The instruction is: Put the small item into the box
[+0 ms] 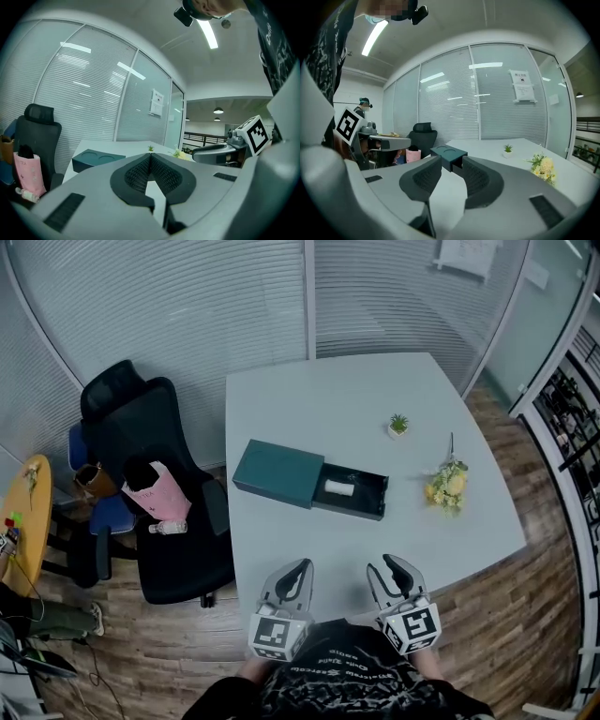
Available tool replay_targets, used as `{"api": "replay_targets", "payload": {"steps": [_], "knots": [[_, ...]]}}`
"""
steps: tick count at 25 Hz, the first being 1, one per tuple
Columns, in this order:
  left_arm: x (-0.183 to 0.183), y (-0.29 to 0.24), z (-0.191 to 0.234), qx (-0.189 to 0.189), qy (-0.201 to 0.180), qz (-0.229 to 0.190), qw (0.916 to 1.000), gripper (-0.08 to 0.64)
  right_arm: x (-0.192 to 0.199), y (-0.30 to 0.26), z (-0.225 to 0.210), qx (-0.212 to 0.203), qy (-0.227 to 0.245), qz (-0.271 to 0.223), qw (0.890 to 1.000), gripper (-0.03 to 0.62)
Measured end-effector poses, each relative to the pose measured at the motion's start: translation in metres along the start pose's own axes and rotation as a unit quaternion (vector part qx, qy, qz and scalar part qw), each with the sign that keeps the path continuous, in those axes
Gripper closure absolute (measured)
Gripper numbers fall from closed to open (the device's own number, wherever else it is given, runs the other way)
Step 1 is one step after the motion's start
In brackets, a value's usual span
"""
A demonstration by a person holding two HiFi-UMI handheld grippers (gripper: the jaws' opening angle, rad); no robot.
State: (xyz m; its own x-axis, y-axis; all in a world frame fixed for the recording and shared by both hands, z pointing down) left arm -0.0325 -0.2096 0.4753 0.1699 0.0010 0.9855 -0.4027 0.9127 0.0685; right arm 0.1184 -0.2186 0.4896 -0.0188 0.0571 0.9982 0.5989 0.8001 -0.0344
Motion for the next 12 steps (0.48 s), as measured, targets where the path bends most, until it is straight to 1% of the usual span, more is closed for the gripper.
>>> {"api": "replay_targets", "payload": {"steps": [2,6,10,12], "knots": [[-0.001,0.001,0.000,-0.001,-0.002,-0.002,1.0000,0.543,0.000,-0.001,0.000,0.001,-0.001,-0.004,1.000,0.466],[-0.002,0.003,0.001,-0.003,-0.003,0.002,1.0000,0.543,-0.001,-0.001,-0.004,0.010,-0.008,-0.011,1.000,0.497],[0.003,0.004,0.006,-0.007,-0.004,0.003,1.0000,0.543,-0.001,-0.005,-0.010,0.025,-0.006,-0.016,1.000,0.573],[0.003,0.005,0.006,-0.005,-0.006,0.003,1.0000,0.543,-0.001,-0.007,-0.010,0.025,-0.009,-0.019,0.999,0.580]]}}
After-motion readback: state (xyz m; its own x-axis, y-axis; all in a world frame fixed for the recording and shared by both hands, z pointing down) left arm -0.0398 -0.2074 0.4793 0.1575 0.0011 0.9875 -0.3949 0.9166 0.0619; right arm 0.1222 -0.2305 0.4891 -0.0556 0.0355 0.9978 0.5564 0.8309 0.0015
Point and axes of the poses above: the fingertips, and each gripper's own axes: y backward along the fingers, z to its left, x out of its underside, the point moved 2 cm from there along y, backward along the fingers, and after that the axes turned 14 degrees about -z, right-handed, at the moved point
